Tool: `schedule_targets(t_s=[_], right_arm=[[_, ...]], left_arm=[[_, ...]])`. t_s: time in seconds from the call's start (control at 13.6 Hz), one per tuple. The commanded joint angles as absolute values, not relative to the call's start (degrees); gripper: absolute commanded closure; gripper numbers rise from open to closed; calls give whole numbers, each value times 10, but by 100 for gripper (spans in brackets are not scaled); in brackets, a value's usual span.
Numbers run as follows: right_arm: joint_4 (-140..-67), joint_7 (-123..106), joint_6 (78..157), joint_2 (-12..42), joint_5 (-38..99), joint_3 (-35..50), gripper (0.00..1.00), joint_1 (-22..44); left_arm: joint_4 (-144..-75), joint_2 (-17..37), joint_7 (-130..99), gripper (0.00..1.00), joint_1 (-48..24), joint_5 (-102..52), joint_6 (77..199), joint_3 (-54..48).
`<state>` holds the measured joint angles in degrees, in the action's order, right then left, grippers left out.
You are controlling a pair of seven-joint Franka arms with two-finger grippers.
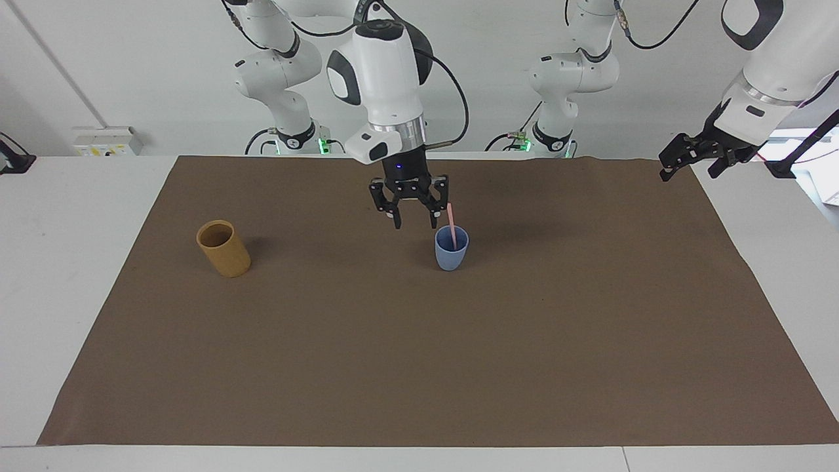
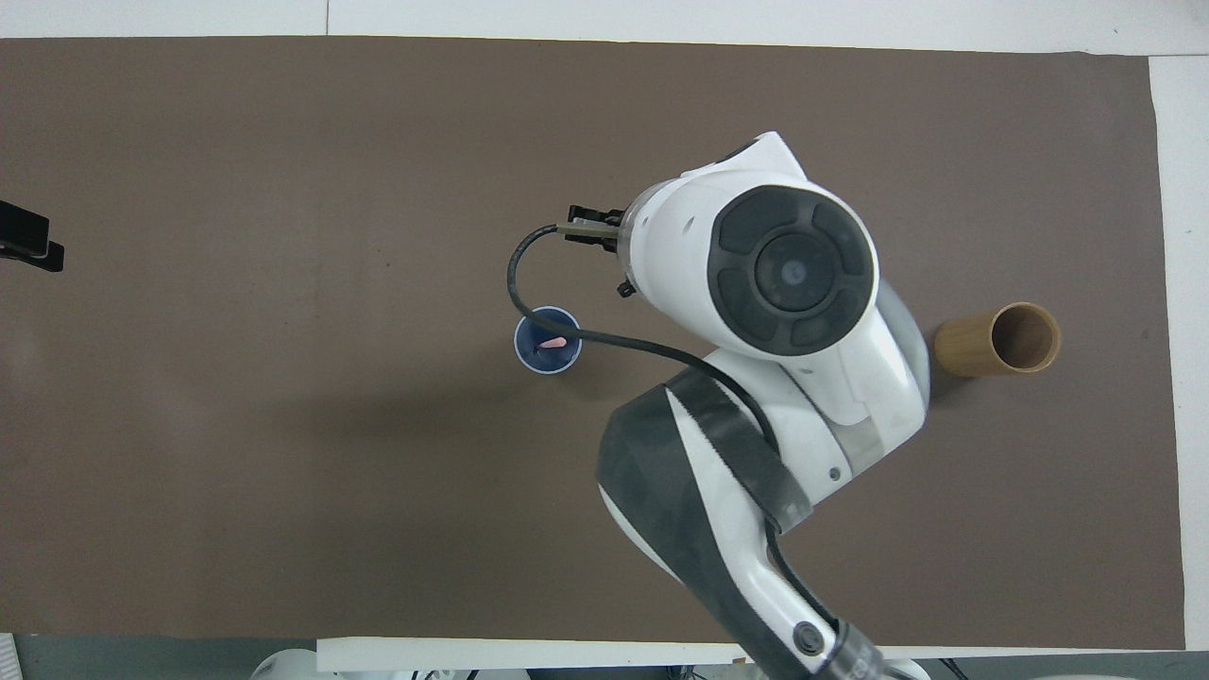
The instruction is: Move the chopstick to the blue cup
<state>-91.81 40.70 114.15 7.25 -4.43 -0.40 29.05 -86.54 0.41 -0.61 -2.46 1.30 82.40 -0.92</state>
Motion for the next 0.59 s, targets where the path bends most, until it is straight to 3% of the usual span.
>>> schedule_targets(t_s=[0.0, 0.29, 0.51], right_arm=[[-833, 245, 968, 48, -47, 0, 0, 198], [-831, 37, 798, -12, -49, -2, 0, 65], [-821, -37, 757, -14, -33, 3, 0, -10]], left_arm=[[-875, -7, 2, 0, -21, 20, 818, -10], [-875, -7, 2, 0, -21, 20, 818, -10], [-875, -7, 2, 0, -21, 20, 818, -10]])
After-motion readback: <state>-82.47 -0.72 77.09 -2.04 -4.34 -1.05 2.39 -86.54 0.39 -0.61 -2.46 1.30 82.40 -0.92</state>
